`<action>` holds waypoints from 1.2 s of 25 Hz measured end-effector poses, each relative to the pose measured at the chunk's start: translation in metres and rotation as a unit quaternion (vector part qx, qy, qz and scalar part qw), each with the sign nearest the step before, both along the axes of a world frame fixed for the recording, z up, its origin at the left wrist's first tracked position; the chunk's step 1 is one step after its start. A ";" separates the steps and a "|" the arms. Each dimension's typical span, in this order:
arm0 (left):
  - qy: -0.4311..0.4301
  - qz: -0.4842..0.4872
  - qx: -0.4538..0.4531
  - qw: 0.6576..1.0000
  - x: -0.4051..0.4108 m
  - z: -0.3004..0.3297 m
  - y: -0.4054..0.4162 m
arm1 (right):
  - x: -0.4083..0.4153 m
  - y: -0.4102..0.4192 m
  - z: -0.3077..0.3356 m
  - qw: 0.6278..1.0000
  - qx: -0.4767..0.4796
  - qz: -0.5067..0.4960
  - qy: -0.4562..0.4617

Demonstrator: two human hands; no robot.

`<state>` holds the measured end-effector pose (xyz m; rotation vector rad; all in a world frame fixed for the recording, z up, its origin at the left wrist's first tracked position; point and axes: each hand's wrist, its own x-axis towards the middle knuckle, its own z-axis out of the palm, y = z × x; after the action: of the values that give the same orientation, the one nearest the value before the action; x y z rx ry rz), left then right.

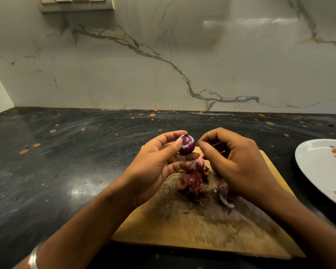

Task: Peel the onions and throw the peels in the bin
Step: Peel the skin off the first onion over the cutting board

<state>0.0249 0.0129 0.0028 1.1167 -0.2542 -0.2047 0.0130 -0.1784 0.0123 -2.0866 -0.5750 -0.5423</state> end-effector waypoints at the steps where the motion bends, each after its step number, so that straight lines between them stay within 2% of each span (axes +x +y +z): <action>1: 0.003 -0.001 -0.003 1.000 0.000 -0.001 0.000 | 0.000 0.000 0.000 1.000 0.014 0.001 -0.002; 5: -0.001 -0.006 0.002 1.000 0.000 -0.002 0.002 | 0.000 0.002 -0.003 1.000 0.023 0.001 -0.001; 8: -0.033 -0.021 0.045 0.998 0.001 -0.002 0.002 | -0.002 0.004 -0.001 1.000 0.014 0.002 0.015; 14: -0.073 -0.029 0.062 0.995 0.000 -0.001 0.003 | -0.001 0.004 0.000 0.999 0.033 0.026 0.011; 21: -0.120 0.037 0.166 0.978 -0.008 0.008 -0.012 | -0.012 -0.013 0.009 0.993 0.077 0.034 0.082; 30: -0.156 -0.051 0.302 0.939 -0.003 0.052 -0.094 | -0.037 -0.102 0.026 0.990 0.086 -0.026 0.111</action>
<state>0.0223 -0.0807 0.0551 1.7524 -0.5583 -0.2033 -0.0236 -0.2805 0.0382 -1.9695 -0.3349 -0.3684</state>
